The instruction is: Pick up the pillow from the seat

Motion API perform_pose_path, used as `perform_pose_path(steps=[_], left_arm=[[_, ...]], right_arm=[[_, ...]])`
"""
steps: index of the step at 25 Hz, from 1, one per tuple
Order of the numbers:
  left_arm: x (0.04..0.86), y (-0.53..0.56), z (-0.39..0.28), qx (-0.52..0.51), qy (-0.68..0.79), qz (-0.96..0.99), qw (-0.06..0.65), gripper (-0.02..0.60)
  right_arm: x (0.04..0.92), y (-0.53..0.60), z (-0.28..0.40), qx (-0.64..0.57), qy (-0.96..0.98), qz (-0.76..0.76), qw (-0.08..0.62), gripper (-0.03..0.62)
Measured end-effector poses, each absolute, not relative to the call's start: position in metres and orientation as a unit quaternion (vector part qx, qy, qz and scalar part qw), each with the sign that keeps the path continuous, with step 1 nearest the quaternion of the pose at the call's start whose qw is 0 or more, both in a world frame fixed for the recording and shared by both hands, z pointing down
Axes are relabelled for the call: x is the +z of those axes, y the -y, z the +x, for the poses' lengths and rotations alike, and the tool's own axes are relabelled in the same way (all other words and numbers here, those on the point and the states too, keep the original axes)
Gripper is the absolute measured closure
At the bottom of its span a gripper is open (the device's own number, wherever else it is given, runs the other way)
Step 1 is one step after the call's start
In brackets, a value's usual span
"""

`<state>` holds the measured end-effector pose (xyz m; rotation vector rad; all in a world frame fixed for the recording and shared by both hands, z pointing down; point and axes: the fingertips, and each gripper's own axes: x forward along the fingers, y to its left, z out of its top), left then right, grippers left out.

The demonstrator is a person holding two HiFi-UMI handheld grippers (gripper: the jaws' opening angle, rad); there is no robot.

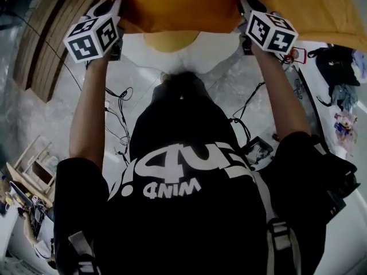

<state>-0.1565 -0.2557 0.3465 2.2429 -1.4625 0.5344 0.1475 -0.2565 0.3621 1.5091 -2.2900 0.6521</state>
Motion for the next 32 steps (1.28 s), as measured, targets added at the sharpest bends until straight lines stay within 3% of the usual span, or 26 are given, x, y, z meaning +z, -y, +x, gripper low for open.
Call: perform_pose_path(steps=[14,21,32], left_arm=[[0.209,0.162,-0.150,0.131,0.495,0.854,0.094,0.566],[0.176,0.130,-0.160,0.127,0.508,0.851,0.046,0.566],[0.175,0.117,-0.162,0.119,0.508,0.852,0.052,0.566]], right_arm=[[0.183,0.177,0.145,0.121,0.830,0.538,0.078,0.562],[0.161,0.134,0.134,0.099,0.839,0.531,0.064,0.562],[0.159,0.116,0.136,0.107,0.836,0.537,0.045,0.562]])
